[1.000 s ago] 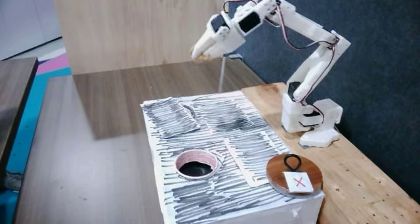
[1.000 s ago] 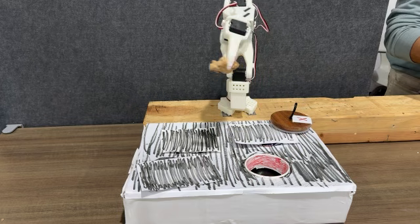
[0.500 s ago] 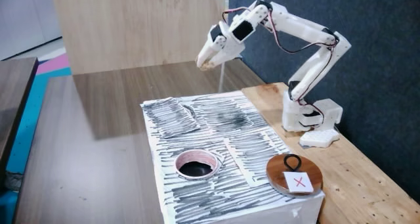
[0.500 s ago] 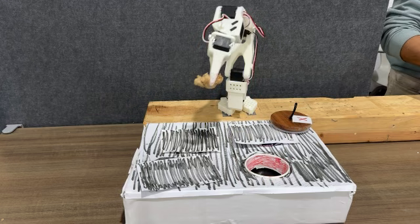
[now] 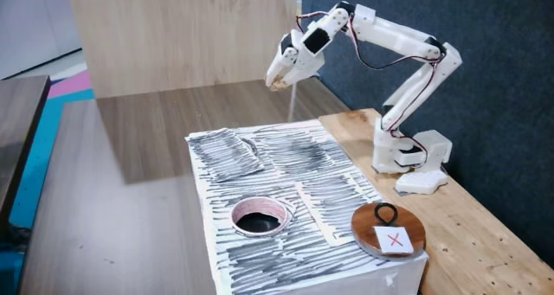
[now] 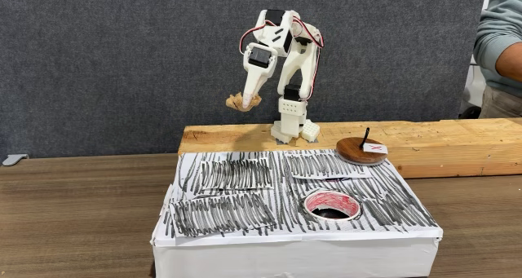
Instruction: Pick the brown debris from the hole.
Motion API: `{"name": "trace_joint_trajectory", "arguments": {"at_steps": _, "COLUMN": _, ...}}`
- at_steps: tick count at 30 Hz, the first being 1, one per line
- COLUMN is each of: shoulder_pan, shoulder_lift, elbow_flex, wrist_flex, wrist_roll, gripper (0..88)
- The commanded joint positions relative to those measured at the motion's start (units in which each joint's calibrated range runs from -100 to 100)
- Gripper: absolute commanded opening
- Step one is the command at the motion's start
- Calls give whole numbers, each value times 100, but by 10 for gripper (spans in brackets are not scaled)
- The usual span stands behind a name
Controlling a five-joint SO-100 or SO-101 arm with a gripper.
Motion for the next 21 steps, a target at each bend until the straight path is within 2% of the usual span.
{"name": "trace_joint_trajectory", "arguments": {"at_steps": 1, "shoulder_pan": -8, "shoulder_lift": -126, "elbow_flex": -22, "wrist_flex": -26, "wrist_roll": 42, "gripper": 108}}
{"name": "trace_joint_trajectory", "arguments": {"at_steps": 6, "shoulder_pan": -191, "shoulder_lift": -126, "elbow_flex": -13, "wrist_flex": 24, "wrist_roll": 328, "gripper": 317}}
{"name": "trace_joint_trajectory", "arguments": {"at_steps": 8, "shoulder_pan": -213, "shoulder_lift": -126, "elbow_flex": -13, "wrist_flex": 24, "wrist_roll": 390, "gripper": 354}}
{"name": "trace_joint_trajectory", "arguments": {"at_steps": 21, "shoulder_pan": -213, "shoulder_lift": -126, "elbow_flex": -13, "wrist_flex": 24, "wrist_roll": 421, "gripper": 358}}
